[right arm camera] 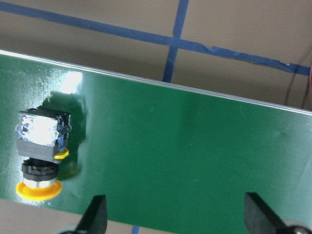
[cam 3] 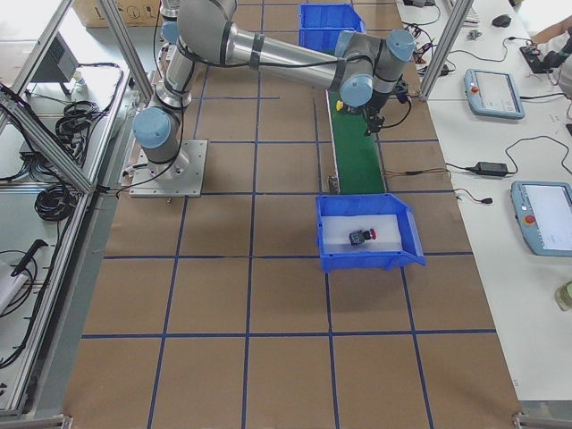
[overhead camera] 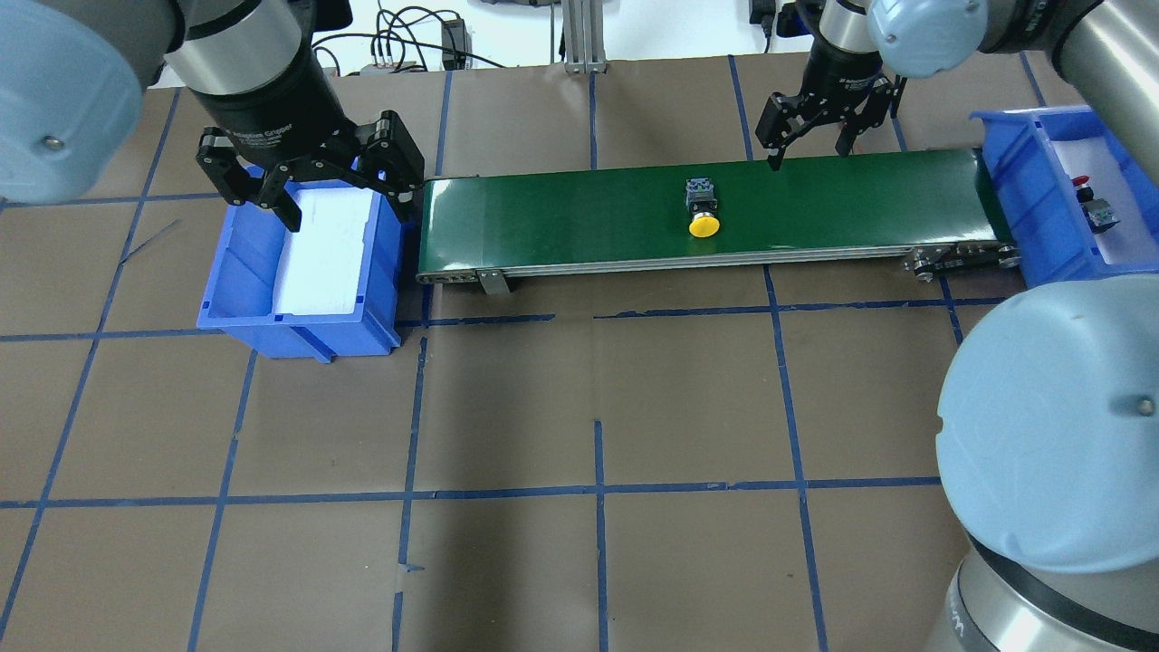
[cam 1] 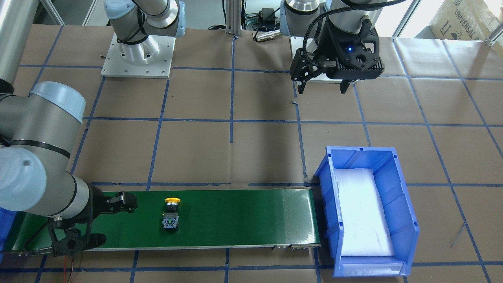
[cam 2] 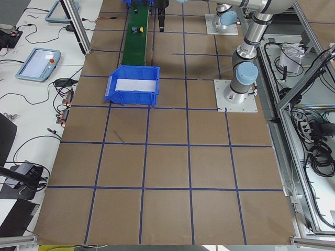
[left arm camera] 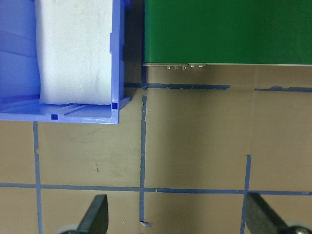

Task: Transport two buttons from left to right
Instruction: 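Move the right gripper back over the yellow button on the belt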

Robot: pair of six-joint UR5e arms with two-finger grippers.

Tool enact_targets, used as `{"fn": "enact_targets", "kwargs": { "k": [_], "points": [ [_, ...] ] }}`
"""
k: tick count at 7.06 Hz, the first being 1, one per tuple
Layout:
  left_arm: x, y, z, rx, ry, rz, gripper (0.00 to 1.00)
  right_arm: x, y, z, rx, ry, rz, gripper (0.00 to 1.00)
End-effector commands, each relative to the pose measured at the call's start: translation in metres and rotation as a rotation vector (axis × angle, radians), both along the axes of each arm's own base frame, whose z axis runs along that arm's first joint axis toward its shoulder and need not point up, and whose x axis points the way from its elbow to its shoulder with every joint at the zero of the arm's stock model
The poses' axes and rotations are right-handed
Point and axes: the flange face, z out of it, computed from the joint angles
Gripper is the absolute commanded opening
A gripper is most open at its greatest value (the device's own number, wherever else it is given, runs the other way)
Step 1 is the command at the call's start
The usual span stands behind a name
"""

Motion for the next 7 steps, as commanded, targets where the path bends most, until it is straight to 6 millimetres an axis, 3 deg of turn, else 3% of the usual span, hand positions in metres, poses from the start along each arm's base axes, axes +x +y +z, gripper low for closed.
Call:
{"fn": "enact_targets", "kwargs": {
  "k": [1,7],
  "points": [
    [0.001,0.000,0.000,0.000,-0.001,0.001,1.00,0.039,0.000,-0.024,-0.043,0.016,-0.020,1.00],
    [0.001,0.001,0.000,0.000,-0.006,0.001,1.00,0.044,-0.004,-0.043,-0.036,0.007,-0.074,0.99]
  ]
}}
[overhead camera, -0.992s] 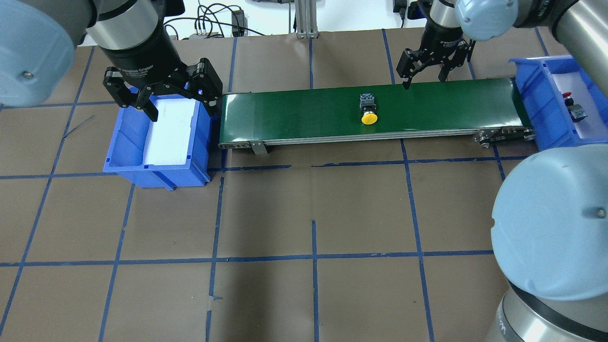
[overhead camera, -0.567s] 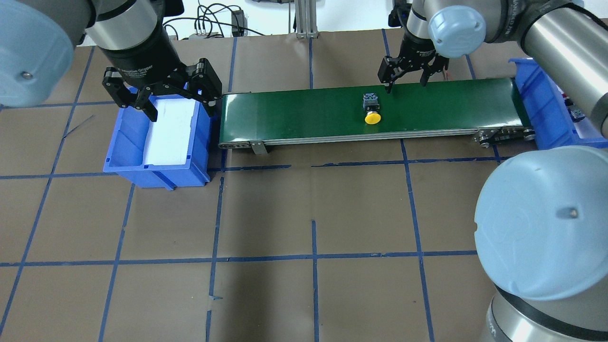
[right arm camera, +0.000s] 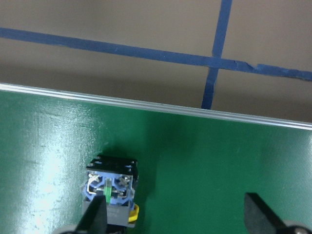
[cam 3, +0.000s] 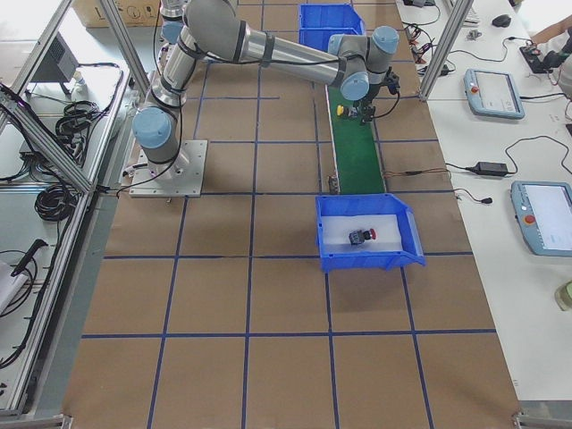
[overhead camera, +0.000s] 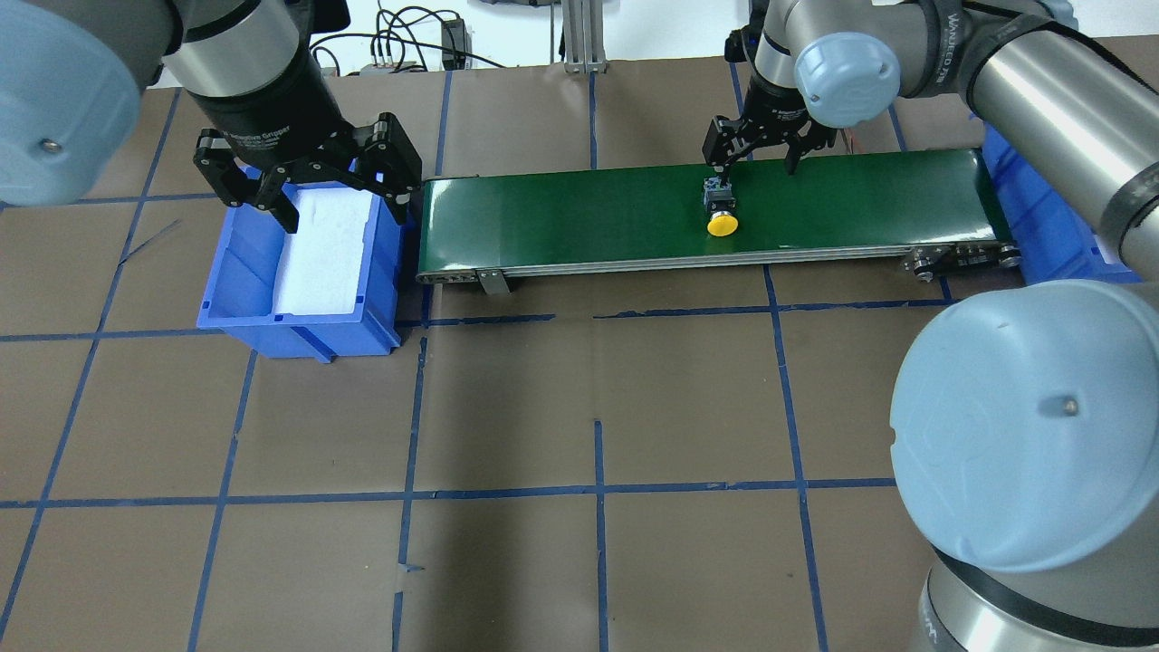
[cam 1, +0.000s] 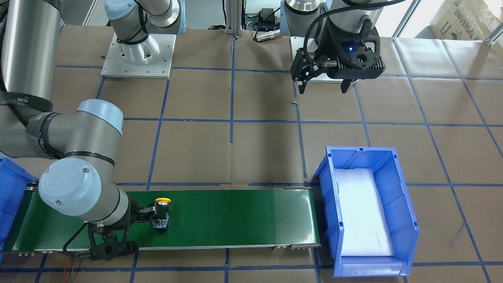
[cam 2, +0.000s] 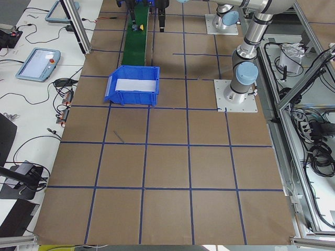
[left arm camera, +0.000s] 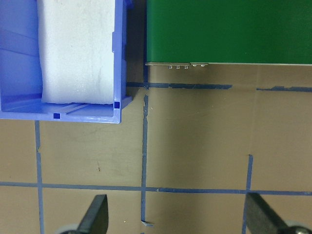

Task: Transport two buttons from left to right
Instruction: 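Lower the right gripper and grasp the yellow button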

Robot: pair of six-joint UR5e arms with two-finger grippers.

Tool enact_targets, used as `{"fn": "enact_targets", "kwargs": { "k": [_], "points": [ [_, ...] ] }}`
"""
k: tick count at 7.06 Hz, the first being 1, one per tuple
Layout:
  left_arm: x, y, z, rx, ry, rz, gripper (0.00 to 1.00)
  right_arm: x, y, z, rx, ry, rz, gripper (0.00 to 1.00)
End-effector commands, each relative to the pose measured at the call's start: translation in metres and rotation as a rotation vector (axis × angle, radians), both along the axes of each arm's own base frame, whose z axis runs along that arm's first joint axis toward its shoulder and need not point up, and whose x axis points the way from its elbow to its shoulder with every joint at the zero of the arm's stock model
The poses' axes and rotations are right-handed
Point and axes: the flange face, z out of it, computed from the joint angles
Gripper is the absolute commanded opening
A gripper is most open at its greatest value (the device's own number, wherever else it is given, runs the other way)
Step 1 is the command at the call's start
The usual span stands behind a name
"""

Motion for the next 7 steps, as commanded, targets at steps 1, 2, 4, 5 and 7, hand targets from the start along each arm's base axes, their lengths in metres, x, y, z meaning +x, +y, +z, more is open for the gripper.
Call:
{"fn": "enact_targets", "kwargs": {
  "k": [1,2,4,5,7],
  "points": [
    [0.000,0.000,0.000,0.000,-0.002,0.000,1.00,0.000,-0.003,-0.009,0.006,0.001,-0.014,0.98],
    [0.000,0.000,0.000,0.000,-0.002,0.000,1.00,0.000,-0.003,-0.008,0.003,0.003,-0.014,0.98],
    [0.000,0.000,0.000,0.000,-0.002,0.000,1.00,0.006,-0.003,-0.006,0.000,-0.004,-0.019,0.98],
    [0.000,0.000,0.000,0.000,-0.002,0.000,1.00,0.006,-0.003,-0.009,0.005,-0.004,-0.022,0.98],
    [0.000,0.000,0.000,0.000,-0.002,0.000,1.00,0.006,-0.002,-0.017,0.019,-0.001,-0.047,0.96]
  ]
}}
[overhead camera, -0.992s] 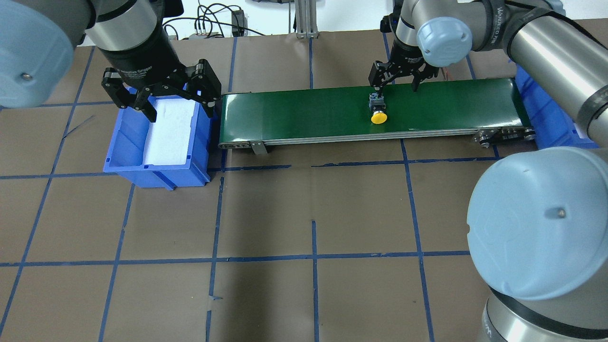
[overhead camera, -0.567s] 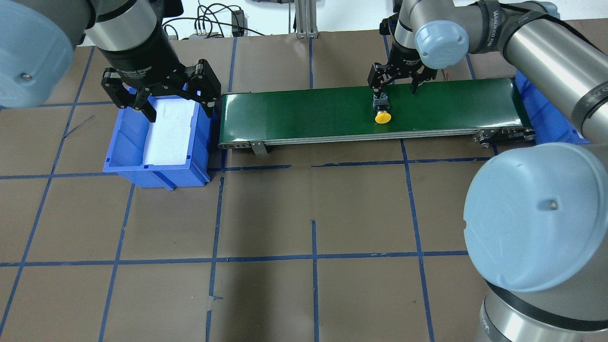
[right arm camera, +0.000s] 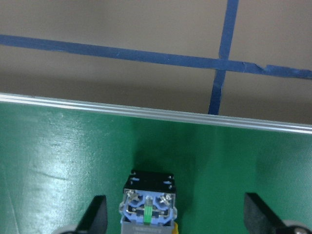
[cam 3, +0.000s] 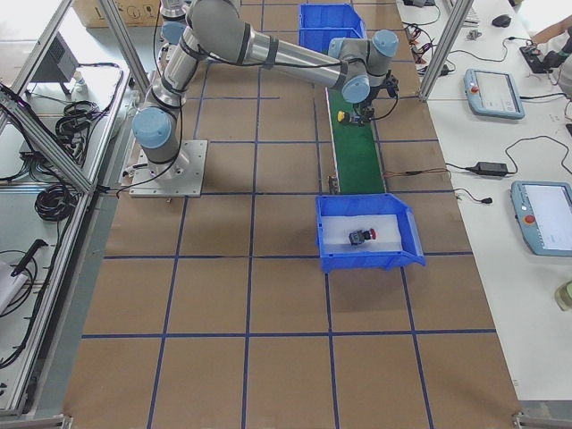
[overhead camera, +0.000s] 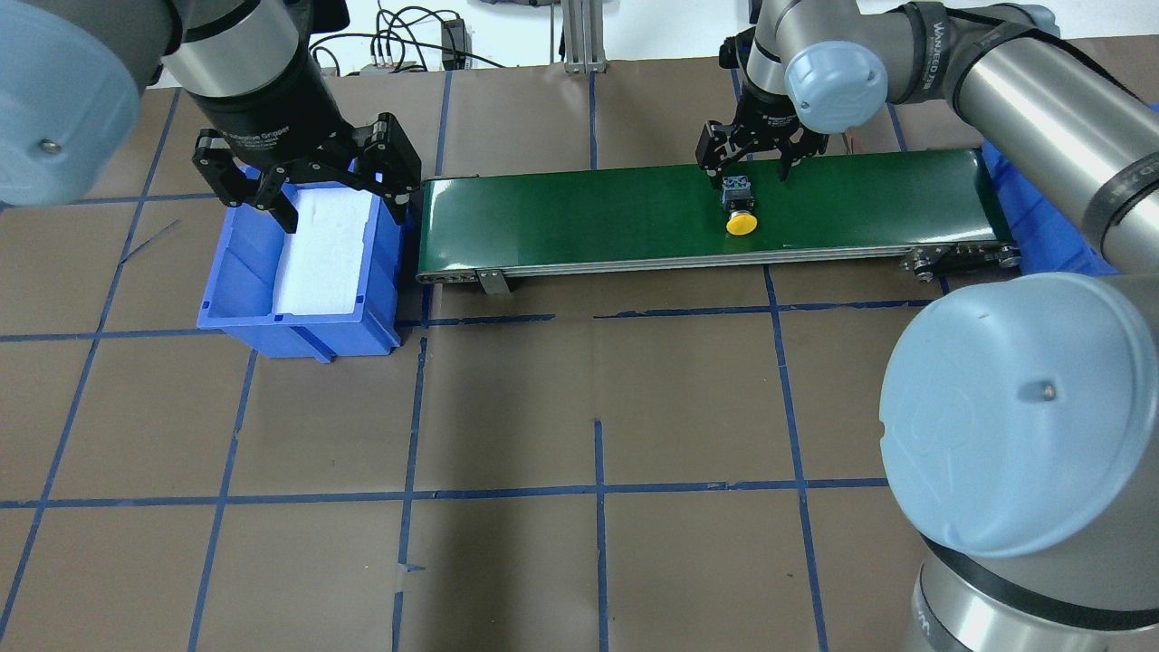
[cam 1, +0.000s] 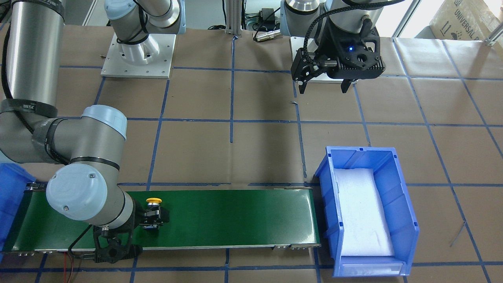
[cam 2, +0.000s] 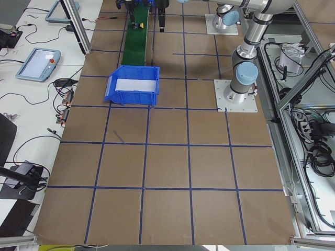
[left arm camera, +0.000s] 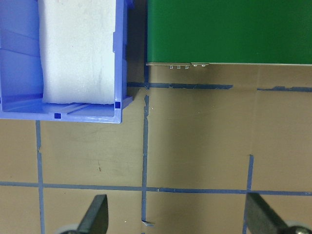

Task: Transport two buttons from left to right
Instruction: 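Lower the right gripper and grasp the yellow button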

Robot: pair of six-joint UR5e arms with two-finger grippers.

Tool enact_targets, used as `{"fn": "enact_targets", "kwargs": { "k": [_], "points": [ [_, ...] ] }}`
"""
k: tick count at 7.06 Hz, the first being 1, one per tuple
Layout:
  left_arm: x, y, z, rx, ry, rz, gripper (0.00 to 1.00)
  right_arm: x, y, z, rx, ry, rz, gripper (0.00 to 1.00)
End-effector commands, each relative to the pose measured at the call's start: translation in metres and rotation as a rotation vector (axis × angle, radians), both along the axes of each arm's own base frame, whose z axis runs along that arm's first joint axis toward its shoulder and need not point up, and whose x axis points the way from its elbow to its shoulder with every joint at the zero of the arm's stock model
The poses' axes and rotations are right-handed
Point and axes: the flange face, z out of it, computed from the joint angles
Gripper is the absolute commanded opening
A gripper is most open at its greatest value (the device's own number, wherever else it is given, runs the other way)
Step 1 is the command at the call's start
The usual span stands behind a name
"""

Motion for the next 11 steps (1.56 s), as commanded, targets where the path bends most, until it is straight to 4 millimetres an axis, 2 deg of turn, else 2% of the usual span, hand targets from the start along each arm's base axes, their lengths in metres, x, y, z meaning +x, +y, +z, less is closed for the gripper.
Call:
{"fn": "enact_targets", "kwargs": {
  "k": [1,3,4,6,8,9,11],
  "points": [
    [0.000,0.000,0.000,0.000,0.000,0.000,1.00,0.000,-0.001,-0.005,0.008,0.005,-0.014,0.81],
    [0.000,0.001,0.001,-0.002,-0.001,0.000,1.00,-0.003,-0.001,-0.008,0.023,0.022,-0.016,0.35],
    [0.000,0.001,0.001,-0.002,-0.001,0.000,1.00,-0.003,0.000,-0.003,0.021,0.020,-0.016,0.23],
    [0.000,0.001,0.001,-0.002,-0.001,0.000,1.00,-0.007,0.007,0.030,0.033,0.040,-0.012,0.12],
    [0.000,0.001,0.001,-0.002,-0.001,0.000,1.00,-0.033,0.017,0.085,0.022,0.086,-0.007,0.10],
    [0.000,0.001,0.001,-0.002,-0.001,0.000,1.00,-0.065,0.016,0.112,-0.006,0.118,-0.004,0.10],
    [0.000,0.001,0.001,-0.002,-0.001,0.000,1.00,-0.171,0.021,0.156,0.007,0.099,0.032,0.11]
  ]
}}
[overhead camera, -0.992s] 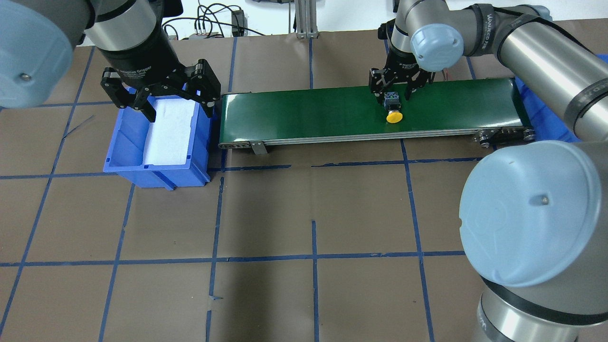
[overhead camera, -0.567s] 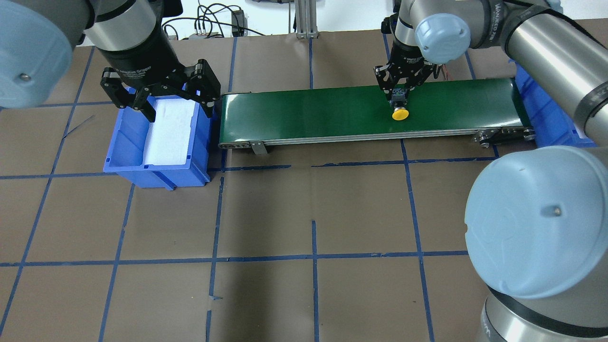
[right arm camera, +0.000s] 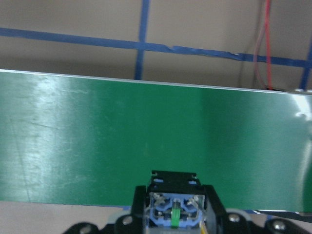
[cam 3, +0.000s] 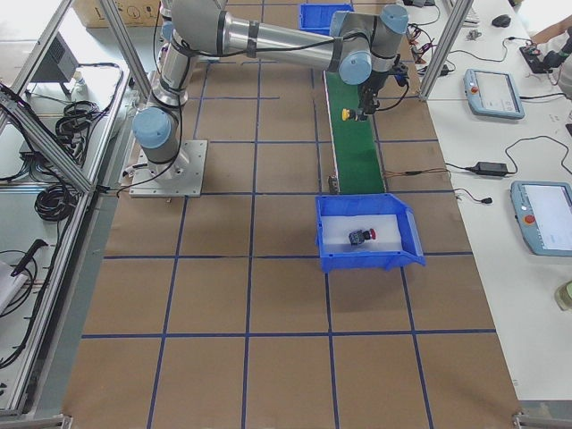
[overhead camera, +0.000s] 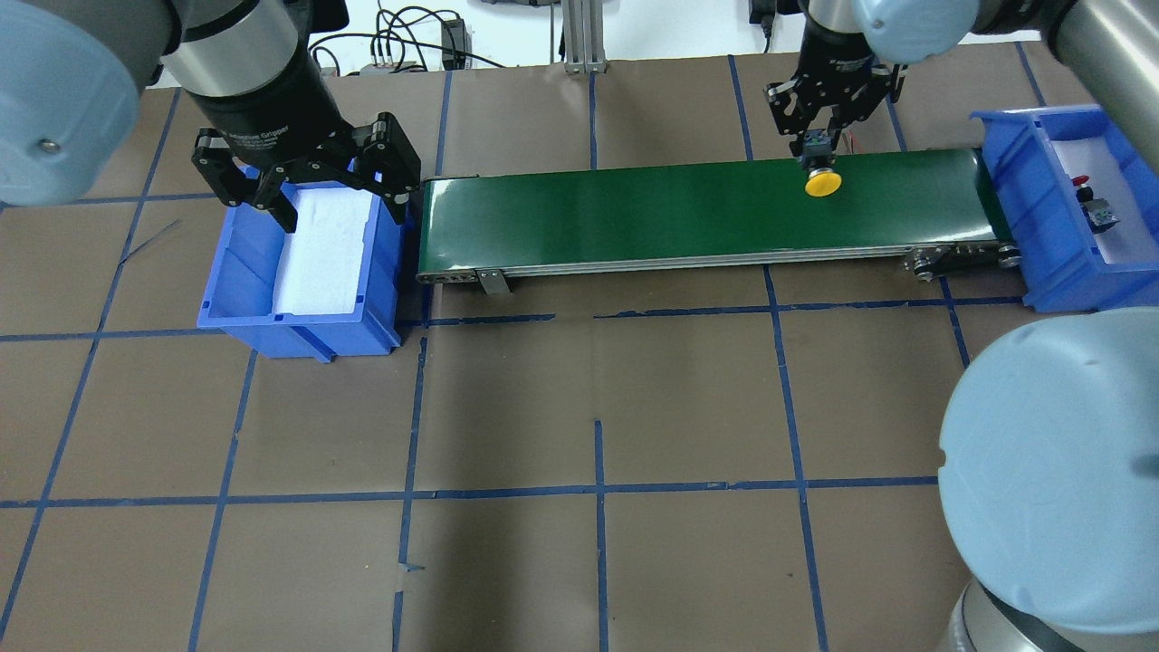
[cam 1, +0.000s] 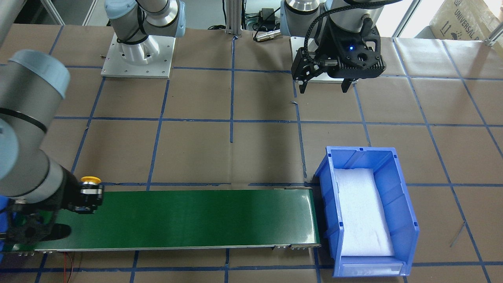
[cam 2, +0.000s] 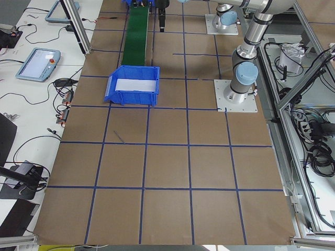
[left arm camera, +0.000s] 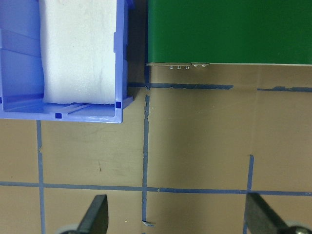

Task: Transport two buttons from left to right
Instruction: 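Carry the yellow button into the blue bin and open the right gripper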

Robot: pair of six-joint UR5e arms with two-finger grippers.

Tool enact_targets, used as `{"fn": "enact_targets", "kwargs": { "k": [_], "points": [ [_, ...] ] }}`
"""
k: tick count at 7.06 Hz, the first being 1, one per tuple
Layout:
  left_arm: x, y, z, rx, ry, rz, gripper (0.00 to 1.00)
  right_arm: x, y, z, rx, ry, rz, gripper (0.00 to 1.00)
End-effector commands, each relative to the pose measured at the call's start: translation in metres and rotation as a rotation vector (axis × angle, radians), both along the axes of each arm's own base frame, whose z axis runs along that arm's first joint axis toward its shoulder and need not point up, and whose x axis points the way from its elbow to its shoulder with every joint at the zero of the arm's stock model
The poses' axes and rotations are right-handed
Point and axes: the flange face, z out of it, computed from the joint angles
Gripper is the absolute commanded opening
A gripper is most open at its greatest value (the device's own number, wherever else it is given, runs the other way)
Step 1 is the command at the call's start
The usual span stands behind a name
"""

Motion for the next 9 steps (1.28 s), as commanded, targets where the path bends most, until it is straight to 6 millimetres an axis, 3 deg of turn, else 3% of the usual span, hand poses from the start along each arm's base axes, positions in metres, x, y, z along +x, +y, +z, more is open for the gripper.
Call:
{"fn": "enact_targets", "kwargs": {
  "k": [1,3,6,8,9],
  "points": [
    [-0.001,0.000,0.000,0.000,0.003,-0.002,1.00,-0.106,0.015,0.039,0.015,-0.011,0.044,0.11],
    [0.000,0.001,0.000,0.000,0.002,0.000,1.00,-0.181,0.026,0.040,0.024,-0.018,0.103,0.11],
    [-0.001,0.002,0.001,-0.001,0.003,-0.002,1.00,-0.283,0.040,0.015,0.030,-0.039,0.200,0.11],
    [-0.002,0.002,0.001,-0.001,0.003,-0.003,1.00,-0.344,0.033,-0.034,0.022,-0.042,0.200,0.11],
    [-0.002,0.002,0.001,-0.001,0.005,-0.005,1.00,-0.349,0.024,-0.050,-0.005,-0.036,0.208,0.11]
  ]
}}
